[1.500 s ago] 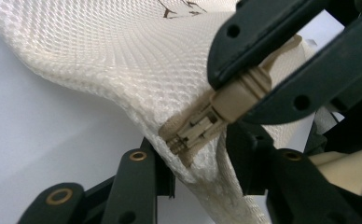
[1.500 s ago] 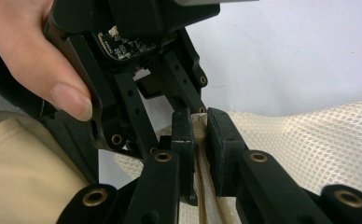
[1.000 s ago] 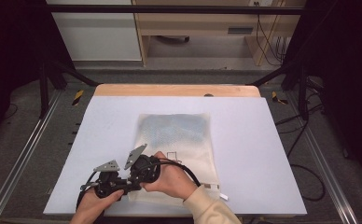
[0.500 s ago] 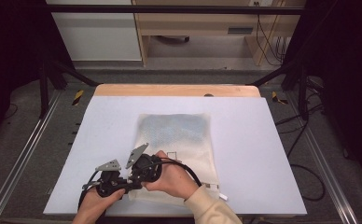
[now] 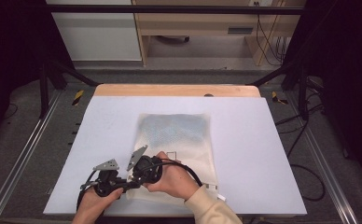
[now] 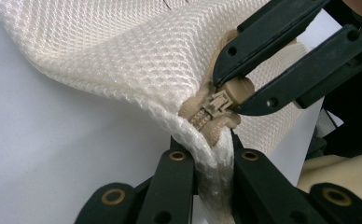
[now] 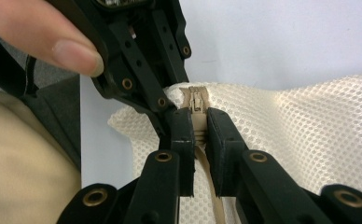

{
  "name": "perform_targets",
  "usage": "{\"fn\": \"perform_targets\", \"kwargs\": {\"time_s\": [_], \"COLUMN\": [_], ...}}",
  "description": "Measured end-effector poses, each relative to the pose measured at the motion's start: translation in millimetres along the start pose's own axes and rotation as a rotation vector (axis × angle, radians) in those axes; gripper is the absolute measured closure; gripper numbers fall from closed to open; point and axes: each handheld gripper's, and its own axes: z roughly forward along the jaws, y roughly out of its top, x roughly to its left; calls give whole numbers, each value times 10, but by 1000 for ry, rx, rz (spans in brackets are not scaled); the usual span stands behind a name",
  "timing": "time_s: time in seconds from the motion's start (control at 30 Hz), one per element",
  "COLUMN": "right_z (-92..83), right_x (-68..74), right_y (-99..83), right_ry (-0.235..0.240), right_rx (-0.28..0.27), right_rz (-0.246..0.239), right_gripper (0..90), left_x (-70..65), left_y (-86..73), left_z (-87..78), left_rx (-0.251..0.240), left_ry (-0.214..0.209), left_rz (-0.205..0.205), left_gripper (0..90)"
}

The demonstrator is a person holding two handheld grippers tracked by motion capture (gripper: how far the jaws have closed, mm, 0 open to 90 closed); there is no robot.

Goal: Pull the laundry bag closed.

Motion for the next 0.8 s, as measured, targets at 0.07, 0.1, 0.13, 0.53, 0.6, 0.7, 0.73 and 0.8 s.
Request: {"fn": "perform_targets", "kwargs": {"time_s": [0.07,0.1,0.13,0.53,0.6,0.7,0.73,0.8], "right_z": [-2,-4,-6,-63,-57,-49,-53,-59], "right_x": [-7,-8,-6,19,31,56,50,55], "right_y": [-5,-8,-10,-6,20,38,33,29], "right_ry": [6,6,2,-37,-31,-41,-39,-36], "right_rx": [3,5,6,2,-20,-13,-5,-4], "right_rz": [0,-1,1,-21,-27,-37,-51,-42], "right_gripper": [822,823,823,824,824,824,824,824], "left_x": [0,0,-4,-25,-24,-11,-11,-6], "left_y": [2,2,3,3,0,-7,-7,-2], "left_z": [-6,-6,-11,-1,7,10,4,-12], "left_rx": [4,4,-3,30,31,33,32,26], "left_ry": [-1,-1,-1,10,15,12,10,14], "left_rz": [8,8,-1,12,11,2,2,-1], "left_gripper": [880,880,880,881,881,881,881,881]}}
